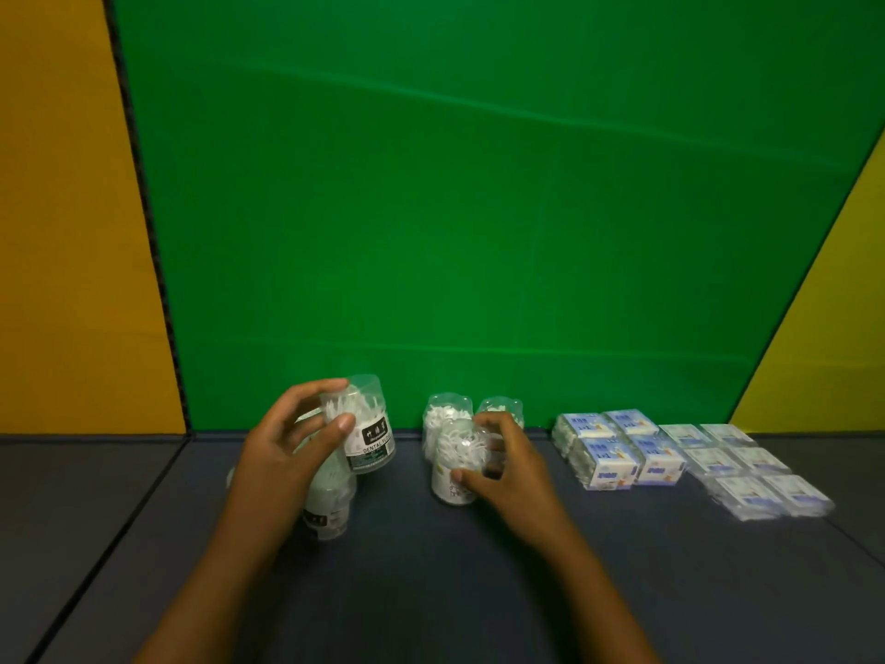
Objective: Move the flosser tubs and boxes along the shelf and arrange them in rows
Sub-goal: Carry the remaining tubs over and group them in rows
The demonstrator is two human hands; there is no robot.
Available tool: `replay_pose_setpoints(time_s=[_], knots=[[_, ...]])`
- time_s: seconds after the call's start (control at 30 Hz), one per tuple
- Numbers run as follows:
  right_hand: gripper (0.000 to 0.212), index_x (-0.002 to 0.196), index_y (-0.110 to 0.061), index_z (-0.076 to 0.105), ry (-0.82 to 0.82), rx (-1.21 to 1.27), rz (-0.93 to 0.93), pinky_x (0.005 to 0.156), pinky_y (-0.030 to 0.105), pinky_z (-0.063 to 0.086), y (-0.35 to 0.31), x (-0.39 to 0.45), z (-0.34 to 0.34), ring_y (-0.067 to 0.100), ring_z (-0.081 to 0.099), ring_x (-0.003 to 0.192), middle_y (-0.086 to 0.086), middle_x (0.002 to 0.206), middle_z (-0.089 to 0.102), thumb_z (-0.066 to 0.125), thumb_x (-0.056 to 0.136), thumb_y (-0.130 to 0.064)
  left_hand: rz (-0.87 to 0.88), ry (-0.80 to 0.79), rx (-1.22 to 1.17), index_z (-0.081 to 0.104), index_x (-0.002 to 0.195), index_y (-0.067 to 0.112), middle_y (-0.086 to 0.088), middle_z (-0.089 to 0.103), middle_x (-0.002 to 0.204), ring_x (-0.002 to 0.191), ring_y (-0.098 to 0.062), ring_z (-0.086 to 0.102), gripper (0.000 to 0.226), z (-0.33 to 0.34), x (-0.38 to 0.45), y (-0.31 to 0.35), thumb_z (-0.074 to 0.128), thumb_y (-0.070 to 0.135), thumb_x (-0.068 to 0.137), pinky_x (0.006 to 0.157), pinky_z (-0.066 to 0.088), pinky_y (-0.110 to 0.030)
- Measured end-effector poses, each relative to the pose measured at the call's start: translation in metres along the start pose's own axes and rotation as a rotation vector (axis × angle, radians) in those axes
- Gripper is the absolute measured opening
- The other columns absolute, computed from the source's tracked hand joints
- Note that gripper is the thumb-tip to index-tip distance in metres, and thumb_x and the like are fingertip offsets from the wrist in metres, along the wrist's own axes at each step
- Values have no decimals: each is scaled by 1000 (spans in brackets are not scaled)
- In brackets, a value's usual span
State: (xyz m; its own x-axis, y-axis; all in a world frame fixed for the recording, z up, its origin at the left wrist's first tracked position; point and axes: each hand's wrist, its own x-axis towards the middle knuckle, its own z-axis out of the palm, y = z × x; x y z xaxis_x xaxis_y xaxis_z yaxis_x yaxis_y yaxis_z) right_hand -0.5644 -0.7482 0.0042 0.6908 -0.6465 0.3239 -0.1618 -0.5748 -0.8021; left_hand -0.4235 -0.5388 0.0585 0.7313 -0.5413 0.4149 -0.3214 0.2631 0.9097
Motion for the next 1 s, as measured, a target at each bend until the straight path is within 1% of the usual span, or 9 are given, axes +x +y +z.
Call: replay_pose_setpoints(time_s=[0.07,0.2,0.3,0.4,0.5,0.63,0.77,0.87,1.0], knots=[[61,123,-30,50,-28,11,-2,91,22,53,7,3,0,0,54,113,-14,127,53,84,75,-17,-25,5,25,66,110,28,19,64,119,111,-1,60,28,6,-2,-1,67,18,84,94,50,-33],[64,125,-32,48,-61,-15,-44,91,31,55,19,7,0,3,54,113,-11,128,52,83,74,-17,-29,26,77,65,110,29,18,64,121,115,-4,58,29,18,-11,2,68,19,82,98,48,-37],[67,128,-32,45,-92,-71,-86,97,34,52,21,9,-4,7,53,117,-8,130,50,81,74,-18,-30,58,117,66,110,29,20,64,119,114,1,57,29,20,-20,2,68,17,83,97,46,-31],[67,133,-26,42,-126,-153,-144,98,20,39,16,7,-12,8,46,119,-6,132,46,80,79,-24,-11,104,149,67,109,28,23,64,118,110,8,56,30,19,-30,4,68,15,83,89,47,-19],[61,136,-23,41,-92,-240,-222,98,23,36,7,7,-19,7,41,118,-6,131,44,72,86,-37,21,118,155,67,110,24,13,66,118,108,2,59,30,15,-42,6,67,9,83,78,48,-8],[54,136,-23,42,-50,-372,-339,98,33,40,-17,9,-17,15,43,120,-3,130,46,60,91,-46,58,124,176,67,109,18,8,69,113,104,-1,62,29,0,-59,11,67,6,82,76,48,-8],[56,139,-20,41,-81,-491,-427,98,33,41,-43,6,0,18,44,123,-2,133,48,50,95,-53,86,150,204,67,108,18,8,68,116,109,-4,61,30,-27,-72,16,67,14,79,87,49,-13],[61,141,-23,40,-136,-533,-439,99,33,41,-58,4,15,17,43,125,-3,136,46,42,94,-62,88,175,191,67,108,14,8,69,115,109,-4,62,31,-48,-80,18,68,10,78,84,48,-11],[59,137,-24,43,-148,-513,-430,95,32,43,-74,-4,34,15,46,120,-5,132,48,41,93,-65,74,164,176,67,107,14,10,69,114,107,-3,62,30,-72,-88,10,68,10,77,85,49,-11]])
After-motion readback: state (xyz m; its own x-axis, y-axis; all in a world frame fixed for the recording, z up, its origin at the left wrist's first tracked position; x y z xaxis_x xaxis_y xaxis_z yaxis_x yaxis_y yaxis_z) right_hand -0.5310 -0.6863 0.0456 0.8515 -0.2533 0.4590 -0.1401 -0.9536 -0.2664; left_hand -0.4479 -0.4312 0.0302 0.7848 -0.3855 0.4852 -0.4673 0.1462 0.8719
